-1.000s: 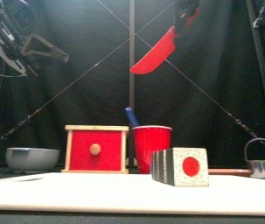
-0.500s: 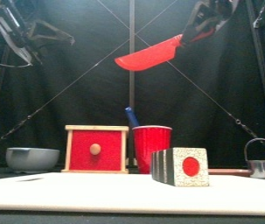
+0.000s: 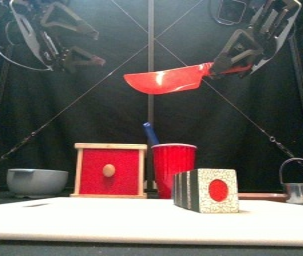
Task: Place sushi on board then cut the sushi with the knife then place the pieces on the plate
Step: Grasp knife edge with left hand
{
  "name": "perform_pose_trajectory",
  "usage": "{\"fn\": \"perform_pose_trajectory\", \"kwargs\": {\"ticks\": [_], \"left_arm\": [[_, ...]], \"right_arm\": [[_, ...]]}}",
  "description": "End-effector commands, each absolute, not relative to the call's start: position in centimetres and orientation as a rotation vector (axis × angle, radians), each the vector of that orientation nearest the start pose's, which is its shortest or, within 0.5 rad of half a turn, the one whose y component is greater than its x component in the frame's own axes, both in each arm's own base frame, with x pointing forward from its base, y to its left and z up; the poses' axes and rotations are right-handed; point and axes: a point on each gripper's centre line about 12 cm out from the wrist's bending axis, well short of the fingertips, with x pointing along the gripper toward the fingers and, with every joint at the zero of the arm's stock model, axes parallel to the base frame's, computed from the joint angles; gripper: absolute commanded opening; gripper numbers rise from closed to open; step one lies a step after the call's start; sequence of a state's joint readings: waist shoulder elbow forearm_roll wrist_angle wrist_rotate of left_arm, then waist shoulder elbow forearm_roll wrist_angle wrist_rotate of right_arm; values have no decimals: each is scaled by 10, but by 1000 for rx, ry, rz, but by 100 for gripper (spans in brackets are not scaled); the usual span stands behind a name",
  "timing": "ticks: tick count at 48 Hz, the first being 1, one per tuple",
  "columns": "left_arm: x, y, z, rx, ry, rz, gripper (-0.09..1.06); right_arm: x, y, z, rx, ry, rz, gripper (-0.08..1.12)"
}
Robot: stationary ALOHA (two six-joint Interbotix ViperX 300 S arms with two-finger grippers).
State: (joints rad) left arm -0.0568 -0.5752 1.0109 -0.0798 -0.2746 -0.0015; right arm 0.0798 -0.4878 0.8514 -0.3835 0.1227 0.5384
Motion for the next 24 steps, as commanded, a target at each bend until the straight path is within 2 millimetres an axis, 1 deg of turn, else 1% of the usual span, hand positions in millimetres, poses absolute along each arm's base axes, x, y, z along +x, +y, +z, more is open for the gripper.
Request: {"fn": "perform_pose_trajectory", "kwargs": {"ticks": [1, 8, 18, 24], "left_arm": [[291, -18, 276, -71, 219, -46, 100], [305, -21, 270, -68, 331, -52, 100], [326, -23, 259, -67, 430, -52, 100], [336, -22, 247, -65, 479, -46, 100]], "right_arm": [[298, 17, 266, 118, 451, -3, 40], [299, 15, 263, 115, 461, -10, 40], [303, 14, 258, 115, 477, -14, 40], [306, 15, 256, 114, 488, -15, 40]]}}
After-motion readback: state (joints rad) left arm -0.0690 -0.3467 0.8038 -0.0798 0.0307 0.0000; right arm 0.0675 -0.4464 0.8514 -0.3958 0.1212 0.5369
